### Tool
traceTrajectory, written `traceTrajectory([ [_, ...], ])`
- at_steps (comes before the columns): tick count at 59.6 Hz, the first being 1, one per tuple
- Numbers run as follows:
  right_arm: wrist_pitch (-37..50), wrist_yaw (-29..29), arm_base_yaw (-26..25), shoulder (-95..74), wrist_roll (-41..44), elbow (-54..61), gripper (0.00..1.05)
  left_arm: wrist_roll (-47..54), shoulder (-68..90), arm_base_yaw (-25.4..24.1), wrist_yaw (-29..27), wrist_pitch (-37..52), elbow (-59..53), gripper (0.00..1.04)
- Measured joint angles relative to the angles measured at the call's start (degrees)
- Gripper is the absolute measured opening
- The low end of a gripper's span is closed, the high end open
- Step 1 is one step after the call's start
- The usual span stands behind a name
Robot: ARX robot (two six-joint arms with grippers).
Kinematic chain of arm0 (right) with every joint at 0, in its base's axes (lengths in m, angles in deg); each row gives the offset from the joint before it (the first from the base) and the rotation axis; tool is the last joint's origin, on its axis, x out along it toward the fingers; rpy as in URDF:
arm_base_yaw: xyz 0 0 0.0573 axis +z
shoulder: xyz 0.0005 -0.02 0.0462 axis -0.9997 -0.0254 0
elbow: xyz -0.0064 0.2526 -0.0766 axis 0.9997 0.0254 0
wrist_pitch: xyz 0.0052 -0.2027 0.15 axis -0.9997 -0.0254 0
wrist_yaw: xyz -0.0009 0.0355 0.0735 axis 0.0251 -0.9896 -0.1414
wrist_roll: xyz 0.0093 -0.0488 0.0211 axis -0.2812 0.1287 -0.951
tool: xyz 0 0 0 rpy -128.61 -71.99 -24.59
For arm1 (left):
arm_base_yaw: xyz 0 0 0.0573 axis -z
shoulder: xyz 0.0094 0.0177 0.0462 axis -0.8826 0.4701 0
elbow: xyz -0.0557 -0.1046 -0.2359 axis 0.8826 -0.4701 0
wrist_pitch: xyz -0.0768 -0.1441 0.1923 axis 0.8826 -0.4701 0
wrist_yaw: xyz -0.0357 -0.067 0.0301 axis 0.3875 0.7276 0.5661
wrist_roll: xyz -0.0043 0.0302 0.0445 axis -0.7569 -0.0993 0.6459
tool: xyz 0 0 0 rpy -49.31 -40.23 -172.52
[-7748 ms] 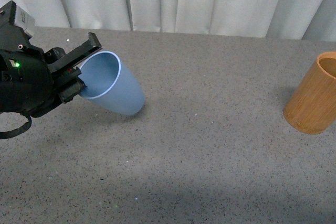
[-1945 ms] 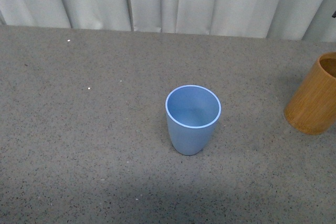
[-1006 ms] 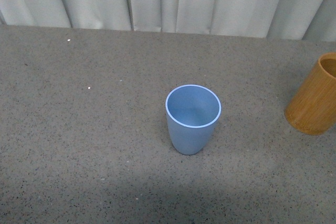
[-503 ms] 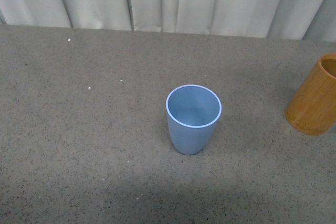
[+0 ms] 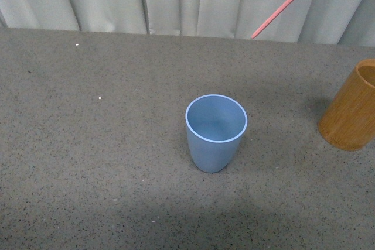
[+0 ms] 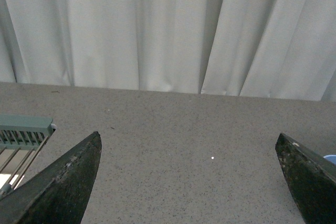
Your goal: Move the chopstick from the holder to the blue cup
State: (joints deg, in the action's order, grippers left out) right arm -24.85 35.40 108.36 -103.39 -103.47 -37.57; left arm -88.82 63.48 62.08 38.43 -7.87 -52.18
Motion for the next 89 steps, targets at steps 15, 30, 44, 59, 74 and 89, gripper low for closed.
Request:
traceTrajectory([
  [15, 2.1, -1.31, 2.19, -3.39, -3.76, 1.97, 0.01, 0.0, 0.0, 0.0, 0.0, 0.0, 0.0, 0.98],
  [30, 2.1, -1.88, 4.02, -4.61, -7.04, 3.76, 0.01, 0.0, 0.0, 0.0, 0.0, 0.0, 0.0, 0.98],
  [44, 2.51, -1.88, 4.37, -4.9, -9.18, 5.31, 0.01, 0.0, 0.0, 0.0, 0.0, 0.0, 0.0, 0.98],
  [59, 3.34, -1.86, 4.48, -6.12, -10.45, 6.93, 0.01, 0.0, 0.0, 0.0, 0.0, 0.0, 0.0, 0.98],
  [74, 4.11, -2.29, 3.89, -8.09, -11.82, 7.85, 0.01, 0.0, 0.0, 0.0, 0.0, 0.0, 0.0, 0.98],
  [89, 4.68, -2.49, 3.67, -9.18, -12.28, 7.85, 0.01, 0.0, 0.0, 0.0, 0.0, 0.0, 0.0, 0.98],
])
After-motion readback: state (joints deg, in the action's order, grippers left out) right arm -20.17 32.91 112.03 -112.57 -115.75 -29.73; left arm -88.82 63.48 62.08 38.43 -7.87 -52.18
